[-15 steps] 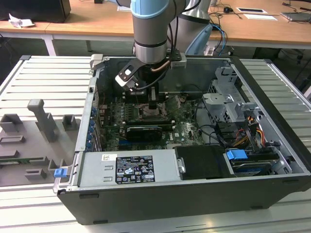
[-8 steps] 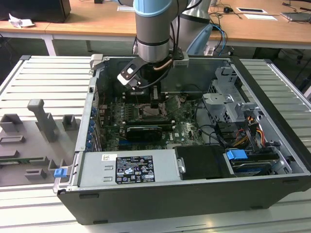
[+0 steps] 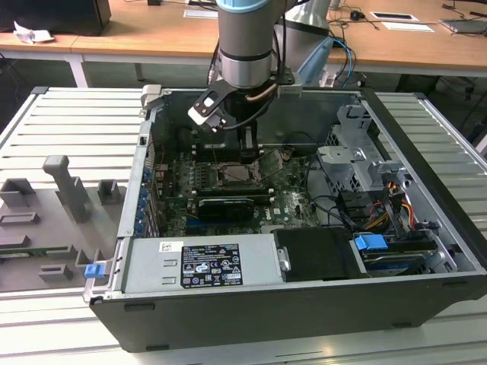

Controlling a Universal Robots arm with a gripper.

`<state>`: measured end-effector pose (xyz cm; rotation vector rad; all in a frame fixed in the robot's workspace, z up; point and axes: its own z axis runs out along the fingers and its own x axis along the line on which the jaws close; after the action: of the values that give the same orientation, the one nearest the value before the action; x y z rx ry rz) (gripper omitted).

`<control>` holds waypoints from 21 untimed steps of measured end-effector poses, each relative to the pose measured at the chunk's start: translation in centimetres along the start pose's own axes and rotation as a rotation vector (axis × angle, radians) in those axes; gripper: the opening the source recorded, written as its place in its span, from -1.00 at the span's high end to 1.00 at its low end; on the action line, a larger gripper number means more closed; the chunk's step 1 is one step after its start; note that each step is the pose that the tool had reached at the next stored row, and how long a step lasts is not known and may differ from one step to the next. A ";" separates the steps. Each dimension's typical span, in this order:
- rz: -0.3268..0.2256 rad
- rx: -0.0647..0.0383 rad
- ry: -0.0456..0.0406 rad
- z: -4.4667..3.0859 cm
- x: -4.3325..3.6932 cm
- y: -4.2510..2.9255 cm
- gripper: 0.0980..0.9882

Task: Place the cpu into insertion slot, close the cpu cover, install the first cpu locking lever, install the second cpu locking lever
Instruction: 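Close the cpu cover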

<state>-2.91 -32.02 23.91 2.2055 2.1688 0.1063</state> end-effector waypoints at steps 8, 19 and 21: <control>0.000 0.008 0.0019 -2.50 0.12 4.02 0.98; -0.019 0.010 0.0033 -1.49 0.14 6.31 0.98; -0.019 0.010 0.0033 -1.40 0.16 6.70 0.98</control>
<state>3.66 -32.00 25.85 2.1908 2.1970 0.0983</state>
